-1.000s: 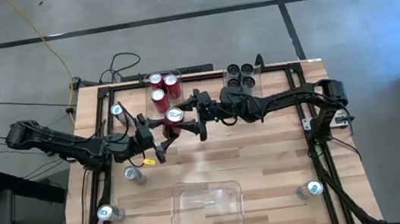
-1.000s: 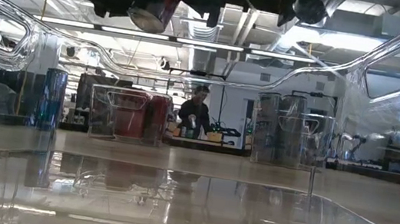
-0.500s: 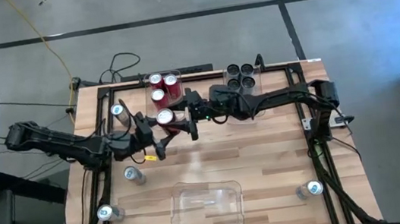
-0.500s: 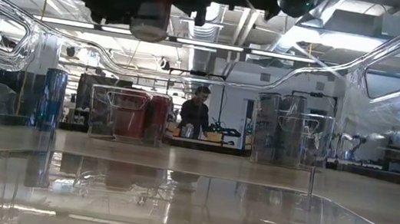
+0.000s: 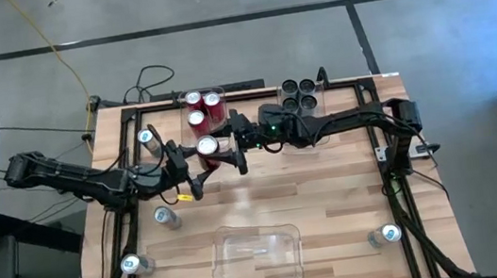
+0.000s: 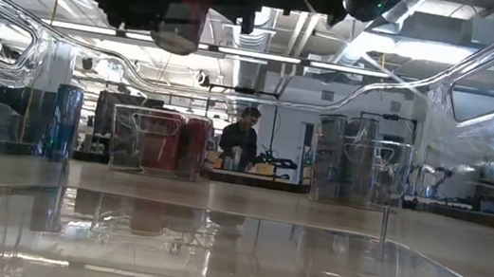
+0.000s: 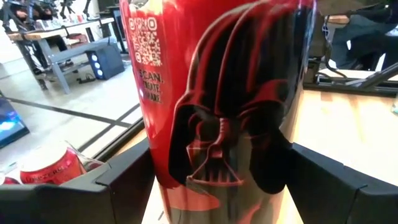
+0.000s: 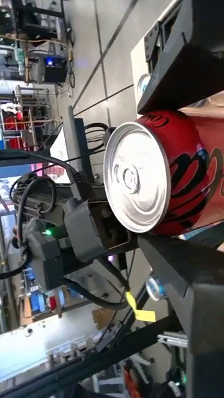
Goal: Sort soda cans
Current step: Put the red soda can into the top left transparent bin
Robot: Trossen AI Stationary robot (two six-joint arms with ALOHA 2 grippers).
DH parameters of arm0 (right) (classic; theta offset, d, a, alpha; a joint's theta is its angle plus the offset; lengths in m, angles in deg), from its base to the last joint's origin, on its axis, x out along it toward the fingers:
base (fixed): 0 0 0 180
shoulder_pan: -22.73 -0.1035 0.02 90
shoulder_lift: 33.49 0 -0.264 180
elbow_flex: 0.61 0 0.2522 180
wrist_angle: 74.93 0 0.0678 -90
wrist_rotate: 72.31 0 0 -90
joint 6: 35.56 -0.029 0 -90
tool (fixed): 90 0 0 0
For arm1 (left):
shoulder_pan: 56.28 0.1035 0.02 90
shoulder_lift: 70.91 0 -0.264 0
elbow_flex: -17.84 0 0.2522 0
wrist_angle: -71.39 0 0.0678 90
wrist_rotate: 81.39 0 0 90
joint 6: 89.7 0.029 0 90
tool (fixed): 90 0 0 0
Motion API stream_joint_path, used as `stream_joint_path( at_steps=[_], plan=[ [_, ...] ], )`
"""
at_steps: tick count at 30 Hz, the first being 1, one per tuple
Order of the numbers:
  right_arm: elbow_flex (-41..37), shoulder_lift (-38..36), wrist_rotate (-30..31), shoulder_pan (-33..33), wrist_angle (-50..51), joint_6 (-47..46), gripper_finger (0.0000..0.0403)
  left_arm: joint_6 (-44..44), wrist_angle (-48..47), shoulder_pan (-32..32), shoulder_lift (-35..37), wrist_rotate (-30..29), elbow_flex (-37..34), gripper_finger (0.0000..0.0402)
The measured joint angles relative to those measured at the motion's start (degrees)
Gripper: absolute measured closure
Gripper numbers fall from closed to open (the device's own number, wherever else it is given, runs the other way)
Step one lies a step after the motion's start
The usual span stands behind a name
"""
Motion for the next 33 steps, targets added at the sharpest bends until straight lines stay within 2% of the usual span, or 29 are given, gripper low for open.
stream_joint_path(
  at_steps=[4,6,12,25,33],
  plan=[
    [0.0,0.0,-1.2,0.1,0.0,2.3,0.0020,-1.2,0.5,0.0,0.0,-0.5,0.0,0.0097],
    [0.0,0.0,-1.2,0.1,0.0,2.4,0.0010,-1.2,0.5,0.0,0.0,-0.5,0.0,0.0098],
    [0.0,0.0,-1.2,0.0,-0.7,3.7,0.0026,-1.2,0.5,0.0,0.0,-0.5,0.1,0.0098],
    [2.9,0.0,-1.3,-0.2,3.0,3.8,0.0026,-1.1,2.0,0.1,0.1,0.1,0.2,0.0098],
    [3.0,0.0,-0.5,0.2,3.5,8.4,0.0006,-1.1,1.7,0.1,0.1,0.9,0.2,0.0099]
  ],
)
